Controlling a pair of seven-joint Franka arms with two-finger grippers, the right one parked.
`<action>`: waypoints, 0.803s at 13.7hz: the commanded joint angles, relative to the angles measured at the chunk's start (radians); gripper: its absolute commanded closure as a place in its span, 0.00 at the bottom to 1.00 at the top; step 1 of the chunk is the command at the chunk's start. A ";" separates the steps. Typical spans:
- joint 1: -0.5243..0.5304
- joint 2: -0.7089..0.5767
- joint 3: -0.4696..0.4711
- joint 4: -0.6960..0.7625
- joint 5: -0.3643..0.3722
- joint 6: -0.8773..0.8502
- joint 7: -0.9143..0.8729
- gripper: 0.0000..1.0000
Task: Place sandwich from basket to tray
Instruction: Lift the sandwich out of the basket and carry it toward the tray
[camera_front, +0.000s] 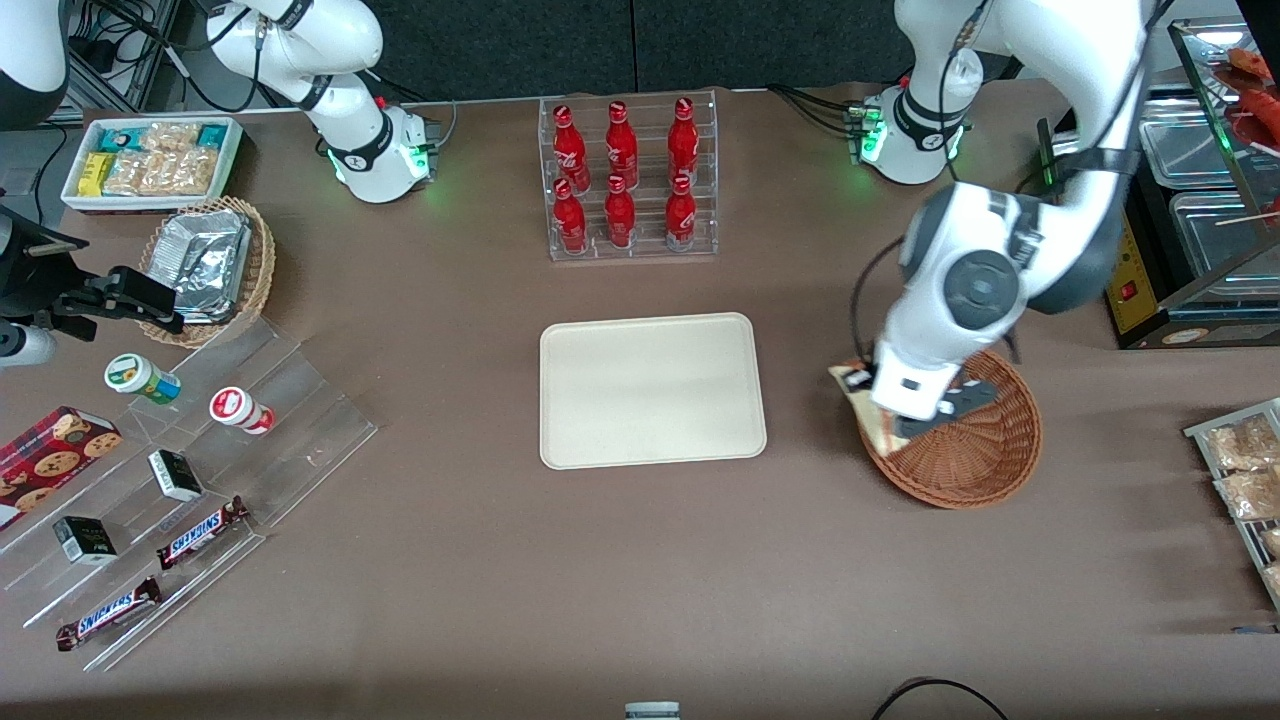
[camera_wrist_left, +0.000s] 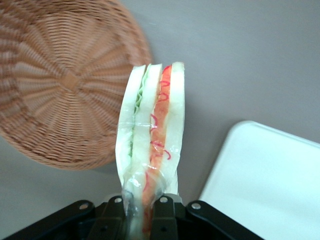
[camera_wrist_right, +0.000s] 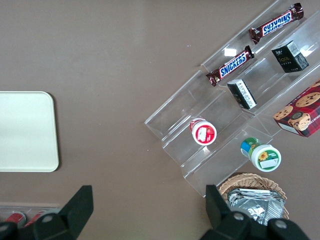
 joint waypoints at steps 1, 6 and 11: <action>-0.104 0.084 0.013 0.111 -0.006 -0.027 0.013 1.00; -0.245 0.228 0.013 0.270 -0.006 -0.024 -0.004 1.00; -0.336 0.397 0.013 0.447 -0.010 -0.065 -0.012 1.00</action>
